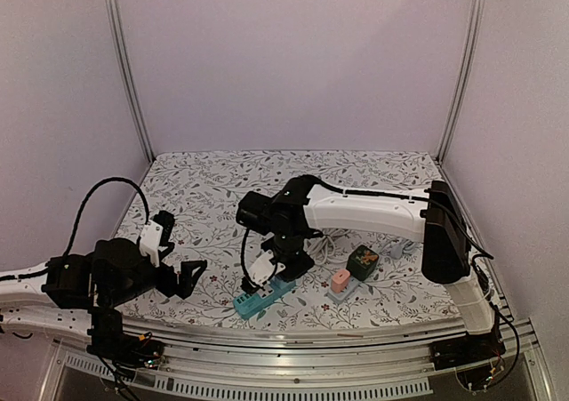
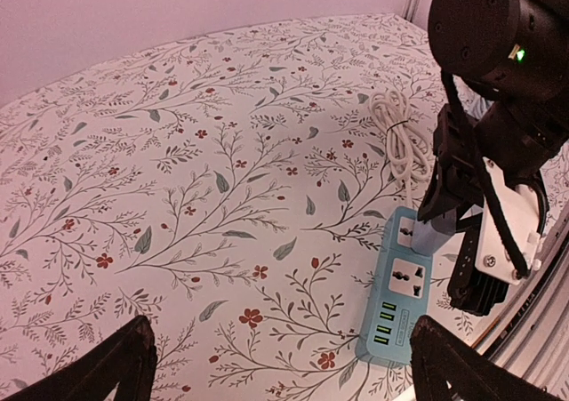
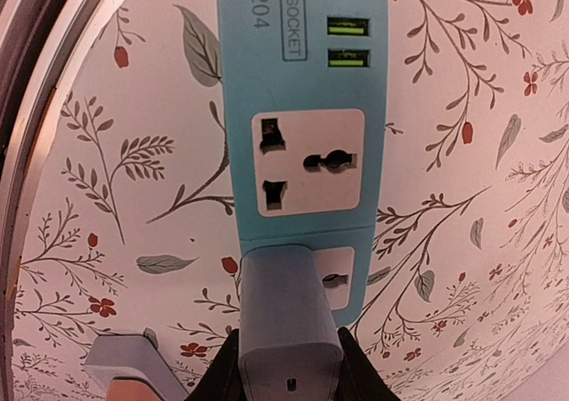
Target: Insert the plug
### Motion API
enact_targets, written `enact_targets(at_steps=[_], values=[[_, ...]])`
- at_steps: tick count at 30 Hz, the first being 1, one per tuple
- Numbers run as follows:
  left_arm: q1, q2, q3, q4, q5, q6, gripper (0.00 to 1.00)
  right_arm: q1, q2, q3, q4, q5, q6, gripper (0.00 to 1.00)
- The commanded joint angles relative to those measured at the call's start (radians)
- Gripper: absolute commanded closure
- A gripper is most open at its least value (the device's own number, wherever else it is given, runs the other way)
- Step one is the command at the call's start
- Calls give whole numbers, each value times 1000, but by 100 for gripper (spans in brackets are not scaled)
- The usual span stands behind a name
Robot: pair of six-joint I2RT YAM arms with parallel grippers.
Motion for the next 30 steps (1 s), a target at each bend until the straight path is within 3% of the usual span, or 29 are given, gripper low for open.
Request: enact_targets(at_steps=[1, 3, 9, 13, 21, 30], values=[[-12, -3, -10, -19, 1, -5, 1, 5, 54, -18, 2, -16, 23, 100], [-12, -3, -10, -18, 0, -5, 1, 6, 38, -31, 18, -20, 33, 97], [-12, -2, -10, -18, 1, -4, 1, 8, -51, -119, 99, -24, 47, 73], [-12, 3, -10, -17, 1, -3, 1, 8, -102, -153, 132, -29, 54, 66], [-12, 10, -10, -15, 4, -4, 1, 10, -135, -181, 158, -31, 61, 24], [-12, 16, -8, -14, 1, -3, 1, 10, -186, -215, 186, -31, 56, 18]])
